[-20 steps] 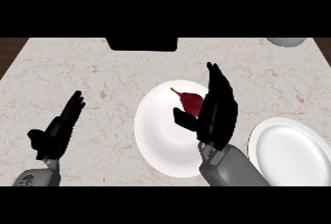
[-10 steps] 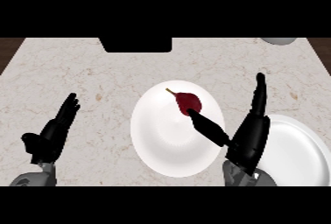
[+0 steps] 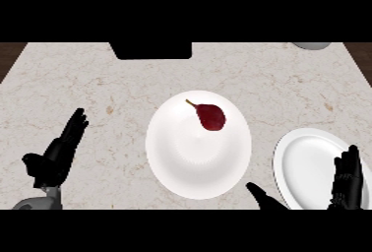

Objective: Pick the pear from the plate and place it in the plate

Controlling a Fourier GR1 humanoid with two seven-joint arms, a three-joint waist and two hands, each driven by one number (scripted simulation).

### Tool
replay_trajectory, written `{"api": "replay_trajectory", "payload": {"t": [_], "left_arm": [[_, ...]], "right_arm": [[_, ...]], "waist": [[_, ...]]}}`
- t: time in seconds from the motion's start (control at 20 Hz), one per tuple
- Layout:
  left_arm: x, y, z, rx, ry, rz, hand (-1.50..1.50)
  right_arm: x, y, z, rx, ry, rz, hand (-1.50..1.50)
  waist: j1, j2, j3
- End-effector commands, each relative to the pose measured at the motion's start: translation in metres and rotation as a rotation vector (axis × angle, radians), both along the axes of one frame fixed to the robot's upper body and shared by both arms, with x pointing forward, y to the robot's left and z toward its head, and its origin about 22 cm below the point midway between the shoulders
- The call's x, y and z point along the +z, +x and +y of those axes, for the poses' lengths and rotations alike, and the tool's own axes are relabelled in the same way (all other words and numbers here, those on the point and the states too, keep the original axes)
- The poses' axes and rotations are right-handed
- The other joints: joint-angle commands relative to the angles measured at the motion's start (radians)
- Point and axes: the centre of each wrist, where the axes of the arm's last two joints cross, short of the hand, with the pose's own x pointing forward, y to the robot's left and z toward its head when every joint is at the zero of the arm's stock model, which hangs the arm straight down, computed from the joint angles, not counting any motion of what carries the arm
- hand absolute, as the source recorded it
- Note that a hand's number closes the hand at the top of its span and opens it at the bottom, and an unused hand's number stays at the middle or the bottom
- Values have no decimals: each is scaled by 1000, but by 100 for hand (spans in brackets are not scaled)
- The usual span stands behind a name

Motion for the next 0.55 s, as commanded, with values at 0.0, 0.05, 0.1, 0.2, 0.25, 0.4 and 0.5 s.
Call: {"api": "replay_trajectory", "payload": {"t": [0.0,0.05,0.1,0.2,0.25,0.4,0.5], "left_arm": [[5,13,5,-10,13,11,0],[-5,-10,0,-11,6,-2,0],[10,10,-2,-3,-14,-10,0],[-27,-19,0,6,4,4,0],[2,9,-6,-12,14,2,0],[0,3,-1,-17,-7,11,0],[0,2,4,-1,10,6,0]], "right_arm": [[-15,-26,-19,-6,17,5,-150],[-11,-45,-11,16,21,4,-150],[-21,-28,-31,-5,-9,16,-150],[-27,-50,-23,37,-11,37,-150],[-44,-41,-33,25,-52,65,-150],[-52,-33,-36,34,-37,29,-150],[-50,-58,-36,-1,-64,9,-150]], "waist": [[2,2,0],[5,0,-1],[5,1,1],[1,0,0],[2,0,1],[5,0,1],[-5,-2,1]]}}
